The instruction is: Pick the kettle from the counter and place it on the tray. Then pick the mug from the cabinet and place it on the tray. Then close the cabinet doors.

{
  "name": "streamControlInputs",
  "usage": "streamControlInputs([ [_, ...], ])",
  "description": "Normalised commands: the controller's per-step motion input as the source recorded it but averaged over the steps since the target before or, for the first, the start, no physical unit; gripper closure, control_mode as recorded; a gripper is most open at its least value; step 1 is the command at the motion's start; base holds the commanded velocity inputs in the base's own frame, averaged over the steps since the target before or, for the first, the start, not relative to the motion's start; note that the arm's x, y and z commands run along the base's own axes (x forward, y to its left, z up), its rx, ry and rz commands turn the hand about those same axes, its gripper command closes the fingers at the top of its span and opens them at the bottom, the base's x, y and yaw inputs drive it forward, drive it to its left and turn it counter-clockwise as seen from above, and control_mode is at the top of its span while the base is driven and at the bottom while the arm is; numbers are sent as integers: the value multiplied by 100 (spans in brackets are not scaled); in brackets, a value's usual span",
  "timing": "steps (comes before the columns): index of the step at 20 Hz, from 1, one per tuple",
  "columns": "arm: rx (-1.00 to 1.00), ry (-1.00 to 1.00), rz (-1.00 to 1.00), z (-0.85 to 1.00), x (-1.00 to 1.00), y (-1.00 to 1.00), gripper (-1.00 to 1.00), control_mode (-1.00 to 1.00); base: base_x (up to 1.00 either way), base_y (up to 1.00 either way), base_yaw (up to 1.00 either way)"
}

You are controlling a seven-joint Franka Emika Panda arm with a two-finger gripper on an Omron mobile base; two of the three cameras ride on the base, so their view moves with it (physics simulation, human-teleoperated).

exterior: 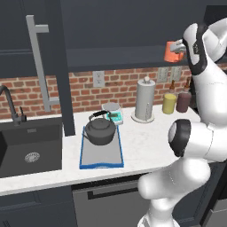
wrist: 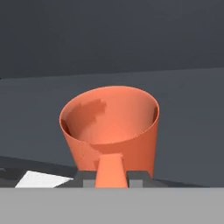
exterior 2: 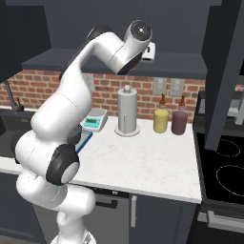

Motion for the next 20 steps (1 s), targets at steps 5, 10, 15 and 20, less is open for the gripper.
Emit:
streamControlInputs([
  [5, 0, -2, 1, 0, -98, 31, 100, -100, 0, 0, 0],
  [10, 0, 0, 0, -3, -100, 40, 100, -100, 0, 0, 0],
  [15, 0, -3, 0, -23, -100, 45, 100, -100, 0, 0, 0],
  [20, 0, 0, 3, -42, -100, 59, 100, -100, 0, 0, 0],
])
